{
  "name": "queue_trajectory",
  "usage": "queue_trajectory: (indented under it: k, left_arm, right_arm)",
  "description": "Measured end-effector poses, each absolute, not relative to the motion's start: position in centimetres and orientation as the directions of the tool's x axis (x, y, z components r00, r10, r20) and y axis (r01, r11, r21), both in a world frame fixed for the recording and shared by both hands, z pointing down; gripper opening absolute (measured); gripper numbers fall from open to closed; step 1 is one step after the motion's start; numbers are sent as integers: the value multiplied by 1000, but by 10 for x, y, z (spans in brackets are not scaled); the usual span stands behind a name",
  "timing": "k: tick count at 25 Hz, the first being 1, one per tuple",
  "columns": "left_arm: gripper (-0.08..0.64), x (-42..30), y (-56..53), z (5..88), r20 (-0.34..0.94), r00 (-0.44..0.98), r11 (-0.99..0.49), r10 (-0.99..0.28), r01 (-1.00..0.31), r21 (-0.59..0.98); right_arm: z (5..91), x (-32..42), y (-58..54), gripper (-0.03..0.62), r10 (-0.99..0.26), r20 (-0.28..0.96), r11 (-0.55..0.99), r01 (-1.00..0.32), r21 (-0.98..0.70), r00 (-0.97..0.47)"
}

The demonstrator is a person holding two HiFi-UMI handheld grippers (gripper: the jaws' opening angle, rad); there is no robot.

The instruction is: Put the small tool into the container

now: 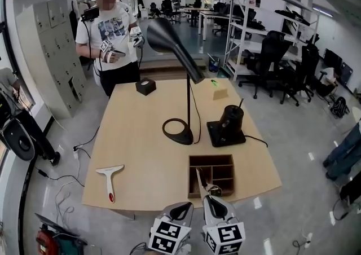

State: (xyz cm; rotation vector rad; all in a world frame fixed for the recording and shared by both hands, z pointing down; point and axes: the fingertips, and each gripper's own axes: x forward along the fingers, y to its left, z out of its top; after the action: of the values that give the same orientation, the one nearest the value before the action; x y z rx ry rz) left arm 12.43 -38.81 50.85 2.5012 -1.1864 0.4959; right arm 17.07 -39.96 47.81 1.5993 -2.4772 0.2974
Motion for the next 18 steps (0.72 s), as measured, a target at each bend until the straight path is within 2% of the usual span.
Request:
queue_trajectory:
  k: [9,18]
  left_arm:
    - [11,114,-428,511,450,552,-552,-702,-821,146]
    - [11,101,-470,515,433,581,-576,-689,-802,160]
  right_arm:
    - [485,169,-454,8,-860,250,441,-895,-71,-444]
    - [503,152,-501,8,-866,261,435,-900,-25,-426]
